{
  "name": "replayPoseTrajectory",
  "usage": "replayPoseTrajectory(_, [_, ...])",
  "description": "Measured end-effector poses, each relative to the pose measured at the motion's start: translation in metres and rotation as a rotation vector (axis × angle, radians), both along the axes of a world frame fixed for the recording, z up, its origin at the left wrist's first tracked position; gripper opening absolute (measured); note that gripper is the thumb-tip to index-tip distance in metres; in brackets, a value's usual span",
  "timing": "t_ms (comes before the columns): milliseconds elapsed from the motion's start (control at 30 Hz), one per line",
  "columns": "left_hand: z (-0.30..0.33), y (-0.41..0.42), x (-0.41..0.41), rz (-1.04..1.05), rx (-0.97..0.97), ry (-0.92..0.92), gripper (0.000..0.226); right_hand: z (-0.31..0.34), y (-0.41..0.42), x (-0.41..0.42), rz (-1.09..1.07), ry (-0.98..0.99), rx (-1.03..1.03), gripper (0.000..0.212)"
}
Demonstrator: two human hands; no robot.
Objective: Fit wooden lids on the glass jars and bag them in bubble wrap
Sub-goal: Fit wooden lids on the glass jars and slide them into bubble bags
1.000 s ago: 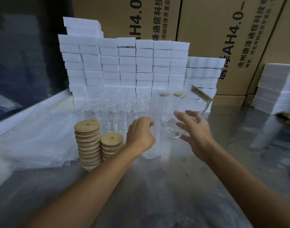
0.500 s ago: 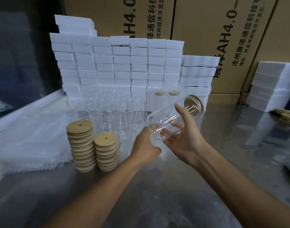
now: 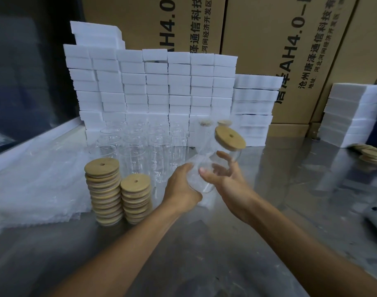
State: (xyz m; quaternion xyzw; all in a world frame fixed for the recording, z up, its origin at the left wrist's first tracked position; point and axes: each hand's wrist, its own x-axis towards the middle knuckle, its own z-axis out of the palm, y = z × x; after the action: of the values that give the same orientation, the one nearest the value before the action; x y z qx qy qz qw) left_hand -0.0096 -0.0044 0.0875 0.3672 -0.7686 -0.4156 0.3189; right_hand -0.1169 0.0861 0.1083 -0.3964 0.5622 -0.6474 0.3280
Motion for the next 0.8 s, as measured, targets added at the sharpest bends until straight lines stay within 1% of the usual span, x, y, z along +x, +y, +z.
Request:
replayPoseTrajectory(33, [0.002, 0.000, -0.001, 0.006, 0.011, 0.009, 0.086, -0.003, 0.000, 0.000, 0.003, 0.063, -0.009, 0.068])
replayPoseTrajectory(100, [0.005, 0.001, -0.002, 0.010, 0.009, 0.020, 0.084, -0.007, -0.001, 0.001, -0.023, 0.147, 0.002, 0.069])
replayPoseTrajectory(167, [0.008, 0.001, -0.001, 0.010, -0.008, 0.020, 0.082, -0.005, -0.001, 0.003, -0.028, 0.161, 0.004, 0.069])
replayPoseTrajectory(267, [0.008, 0.000, 0.002, 0.009, -0.016, -0.005, 0.082, 0.003, 0.001, 0.003, 0.098, 0.065, 0.056, 0.061])
replayPoseTrajectory(367, [0.010, -0.001, 0.005, 0.012, 0.009, -0.046, 0.087, 0.010, 0.004, -0.003, 0.300, -0.080, 0.072, 0.032])
replayPoseTrajectory(400, [0.010, -0.001, 0.005, 0.010, 0.019, -0.057, 0.088, 0.011, 0.004, -0.005, 0.306, -0.122, 0.085, 0.031])
replayPoseTrajectory(500, [0.014, -0.001, 0.008, 0.016, 0.009, -0.079, 0.089, 0.013, 0.003, -0.014, 0.234, -0.221, 0.153, 0.073])
replayPoseTrajectory(533, [0.015, -0.002, 0.008, 0.023, -0.005, -0.080, 0.089, 0.016, 0.002, -0.015, 0.234, -0.243, 0.163, 0.071])
replayPoseTrajectory(600, [0.018, -0.003, 0.009, 0.030, -0.035, -0.088, 0.089, 0.024, 0.000, -0.016, 0.253, -0.259, 0.187, 0.047])
replayPoseTrajectory(633, [0.019, -0.003, 0.009, 0.027, -0.041, -0.092, 0.088, 0.027, -0.001, -0.016, 0.261, -0.243, 0.209, 0.039])
replayPoseTrajectory(733, [0.022, -0.002, 0.009, 0.015, -0.042, -0.100, 0.079, 0.029, -0.009, -0.018, 0.245, -0.128, 0.314, 0.026])
replayPoseTrajectory(800, [0.023, -0.001, 0.010, 0.020, -0.041, -0.096, 0.076, 0.031, -0.013, -0.019, 0.238, -0.050, 0.383, 0.022])
